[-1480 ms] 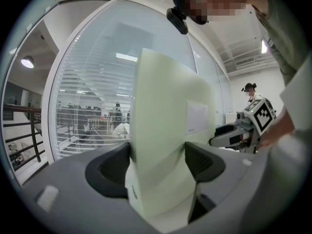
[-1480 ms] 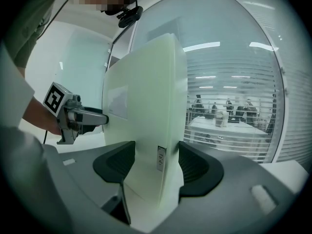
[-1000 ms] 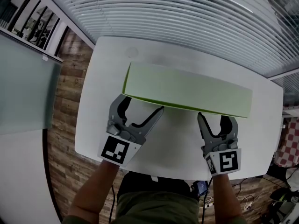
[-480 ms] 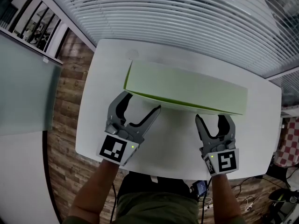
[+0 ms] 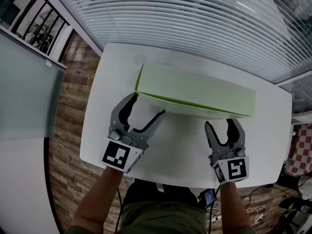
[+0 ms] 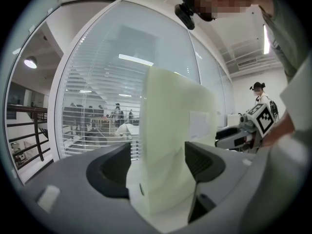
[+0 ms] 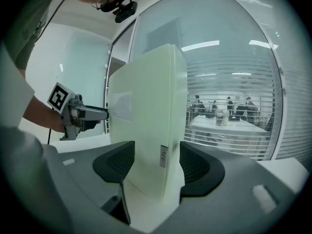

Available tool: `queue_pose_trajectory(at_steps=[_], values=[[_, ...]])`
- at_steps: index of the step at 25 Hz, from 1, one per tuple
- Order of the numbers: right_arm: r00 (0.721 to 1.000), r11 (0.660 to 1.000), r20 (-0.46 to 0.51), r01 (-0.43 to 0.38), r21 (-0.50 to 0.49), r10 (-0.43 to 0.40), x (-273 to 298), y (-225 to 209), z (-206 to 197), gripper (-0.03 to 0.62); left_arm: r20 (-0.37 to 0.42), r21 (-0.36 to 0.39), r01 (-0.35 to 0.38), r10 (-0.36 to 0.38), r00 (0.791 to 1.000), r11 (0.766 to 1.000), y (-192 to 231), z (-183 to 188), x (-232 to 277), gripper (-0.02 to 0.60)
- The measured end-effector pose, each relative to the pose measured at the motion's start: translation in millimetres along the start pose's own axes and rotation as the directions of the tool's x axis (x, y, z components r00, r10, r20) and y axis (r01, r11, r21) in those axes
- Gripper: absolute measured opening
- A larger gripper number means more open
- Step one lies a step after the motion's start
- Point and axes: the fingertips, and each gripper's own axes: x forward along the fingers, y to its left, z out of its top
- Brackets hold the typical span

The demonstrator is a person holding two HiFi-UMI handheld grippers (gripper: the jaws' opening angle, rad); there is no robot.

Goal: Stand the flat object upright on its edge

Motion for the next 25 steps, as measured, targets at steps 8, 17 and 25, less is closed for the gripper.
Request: queue_pose_trajectory(at_steps=[8,17,25], values=[[1.000,1.000,0.014,0.010,-0.005,-0.009,-14.5,-0.2,10.9,0.273,0.017,-0.004,-0.010,0.010,1.000,1.000,6.0,23.6,-13.4,0.339],[0.999,0.999,0.031,0.011,0.030,-0.012,-30.5,5.1,33.1,0.270,-0.009,0.039,-0.014,0.014,1.000,0.999,10.1,34.2,-36.8,0.264],[0.997,0.999,0.076,-0.001,0.044,-0.003,-38.8,15.3,64.2,0.232,-0.005,0.009,0.061,-0.061,0.998,0.998,-21.9,46.4,-49.2,0.172]])
